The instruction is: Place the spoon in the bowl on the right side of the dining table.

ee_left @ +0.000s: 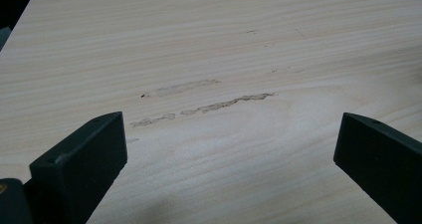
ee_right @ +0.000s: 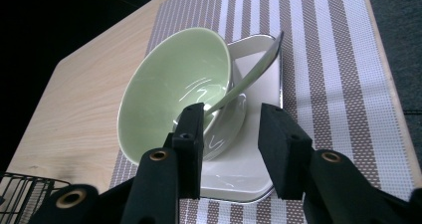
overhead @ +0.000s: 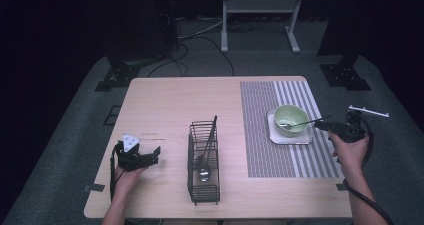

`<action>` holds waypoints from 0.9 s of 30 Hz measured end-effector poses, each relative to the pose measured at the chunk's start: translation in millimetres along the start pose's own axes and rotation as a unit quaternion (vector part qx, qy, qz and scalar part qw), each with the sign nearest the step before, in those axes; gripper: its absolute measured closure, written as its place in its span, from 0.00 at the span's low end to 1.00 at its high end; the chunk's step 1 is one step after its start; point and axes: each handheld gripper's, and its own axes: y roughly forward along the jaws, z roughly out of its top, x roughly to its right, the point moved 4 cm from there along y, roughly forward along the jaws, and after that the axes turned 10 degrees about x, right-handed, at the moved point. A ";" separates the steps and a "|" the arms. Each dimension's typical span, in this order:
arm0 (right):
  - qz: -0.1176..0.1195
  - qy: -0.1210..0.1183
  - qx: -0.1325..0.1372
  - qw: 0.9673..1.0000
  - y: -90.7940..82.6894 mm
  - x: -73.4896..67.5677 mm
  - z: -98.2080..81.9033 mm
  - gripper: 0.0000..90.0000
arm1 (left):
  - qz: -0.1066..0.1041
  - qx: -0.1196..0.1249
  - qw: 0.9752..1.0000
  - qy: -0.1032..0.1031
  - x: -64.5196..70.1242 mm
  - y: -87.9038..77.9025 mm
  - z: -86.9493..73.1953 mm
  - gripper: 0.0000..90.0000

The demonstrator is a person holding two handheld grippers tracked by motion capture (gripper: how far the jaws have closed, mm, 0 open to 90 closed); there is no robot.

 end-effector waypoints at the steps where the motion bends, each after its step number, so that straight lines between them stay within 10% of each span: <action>1: 0.001 -0.001 0.000 1.000 -0.5 0.2 -1.4 0.67 | 0.000 0.000 1.000 0.000 0.0 0.0 0.0 0.00; 27: 0.022 -0.010 -0.017 1.000 3.0 -4.7 -28.6 0.56 | -0.001 0.002 1.000 0.001 0.2 -0.1 0.0 0.00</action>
